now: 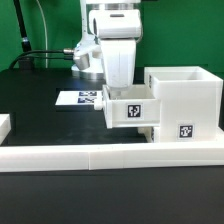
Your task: Assemble drawer
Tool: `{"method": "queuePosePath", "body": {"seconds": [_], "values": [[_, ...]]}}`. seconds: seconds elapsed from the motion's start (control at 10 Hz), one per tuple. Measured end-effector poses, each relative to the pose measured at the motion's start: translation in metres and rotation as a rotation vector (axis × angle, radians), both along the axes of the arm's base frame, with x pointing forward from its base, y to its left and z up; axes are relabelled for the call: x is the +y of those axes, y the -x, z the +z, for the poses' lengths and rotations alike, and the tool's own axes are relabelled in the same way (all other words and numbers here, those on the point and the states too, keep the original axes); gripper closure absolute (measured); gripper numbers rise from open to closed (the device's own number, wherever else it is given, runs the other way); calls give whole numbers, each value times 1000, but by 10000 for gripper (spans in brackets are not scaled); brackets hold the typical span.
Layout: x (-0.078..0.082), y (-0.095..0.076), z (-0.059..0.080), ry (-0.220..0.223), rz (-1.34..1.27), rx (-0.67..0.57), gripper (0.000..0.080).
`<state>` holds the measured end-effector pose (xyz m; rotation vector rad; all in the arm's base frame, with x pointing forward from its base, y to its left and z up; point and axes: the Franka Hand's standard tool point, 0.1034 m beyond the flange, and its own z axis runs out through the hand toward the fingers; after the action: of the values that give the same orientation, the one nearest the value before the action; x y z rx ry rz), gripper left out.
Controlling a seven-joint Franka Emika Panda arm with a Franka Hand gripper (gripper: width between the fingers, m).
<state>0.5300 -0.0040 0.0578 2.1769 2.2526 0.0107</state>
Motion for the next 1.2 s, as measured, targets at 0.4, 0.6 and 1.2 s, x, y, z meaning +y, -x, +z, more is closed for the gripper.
{"method": "queuePosePath", "body": {"seconds": [0.4, 0.6, 1.2], "values": [[8, -9, 0, 6, 23, 9, 755], [10, -9, 0, 5, 15, 7, 755], [16, -10, 8, 8, 18, 6, 437]]}}
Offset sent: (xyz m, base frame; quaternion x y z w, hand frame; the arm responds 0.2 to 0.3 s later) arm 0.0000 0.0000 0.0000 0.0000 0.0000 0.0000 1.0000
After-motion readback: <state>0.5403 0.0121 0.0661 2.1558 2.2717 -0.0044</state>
